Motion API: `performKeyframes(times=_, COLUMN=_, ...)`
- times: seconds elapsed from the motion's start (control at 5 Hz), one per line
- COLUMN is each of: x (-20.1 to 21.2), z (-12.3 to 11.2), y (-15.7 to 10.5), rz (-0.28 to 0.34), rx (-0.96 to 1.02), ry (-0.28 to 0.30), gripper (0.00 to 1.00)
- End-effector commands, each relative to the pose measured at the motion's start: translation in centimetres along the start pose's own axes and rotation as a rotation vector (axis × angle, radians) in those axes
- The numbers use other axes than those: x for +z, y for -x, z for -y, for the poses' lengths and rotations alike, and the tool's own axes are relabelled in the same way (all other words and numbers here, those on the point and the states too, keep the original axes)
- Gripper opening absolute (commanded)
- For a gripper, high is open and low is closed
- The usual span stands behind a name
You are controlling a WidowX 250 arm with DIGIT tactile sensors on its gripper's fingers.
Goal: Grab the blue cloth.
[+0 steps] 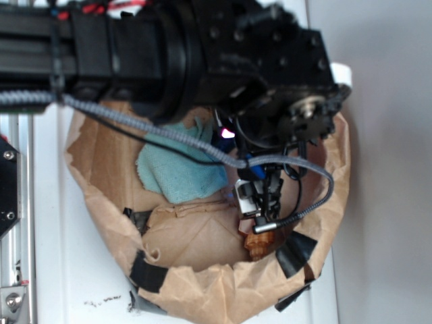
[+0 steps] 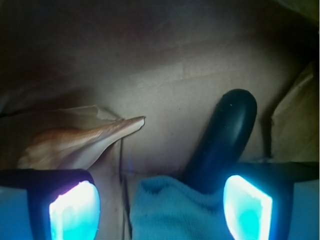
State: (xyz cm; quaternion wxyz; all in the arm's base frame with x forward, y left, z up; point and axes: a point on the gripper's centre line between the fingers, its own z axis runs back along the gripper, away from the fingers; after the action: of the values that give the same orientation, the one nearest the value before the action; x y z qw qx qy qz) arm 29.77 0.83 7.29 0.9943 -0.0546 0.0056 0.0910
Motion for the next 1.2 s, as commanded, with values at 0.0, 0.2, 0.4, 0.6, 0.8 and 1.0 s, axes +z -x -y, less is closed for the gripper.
performKeyframes(times=0.0, x=-1.5, z=-1.1, y=-0.7, rz=0.068, rx=-0.031, ry=-0.122, gripper=1.00)
performKeyframes(times=0.2, x=-2.2, z=-2.4, y=1.0, rz=0.067, rx=-0.120, ry=-0.158, gripper=1.00)
performKeyframes(times=0.4, x=-1.1, z=-2.7, y=2.2, rz=0.062, rx=-0.154, ry=-0.127, gripper=0.00)
performKeyframes(times=0.6, x=-0.5, z=-2.4, y=2.1, rz=0.050, rx=-0.137, ry=-0.100, gripper=0.00)
performKeyframes(times=0.8, x=0.1, z=-2.3, y=2.1, rz=0.050, rx=-0.128, ry=-0.086, gripper=0.00)
performKeyframes(times=1.0, x=1.9, z=-1.8, y=2.2, rz=0.031, rx=-0.118, ry=-0.046, gripper=0.00)
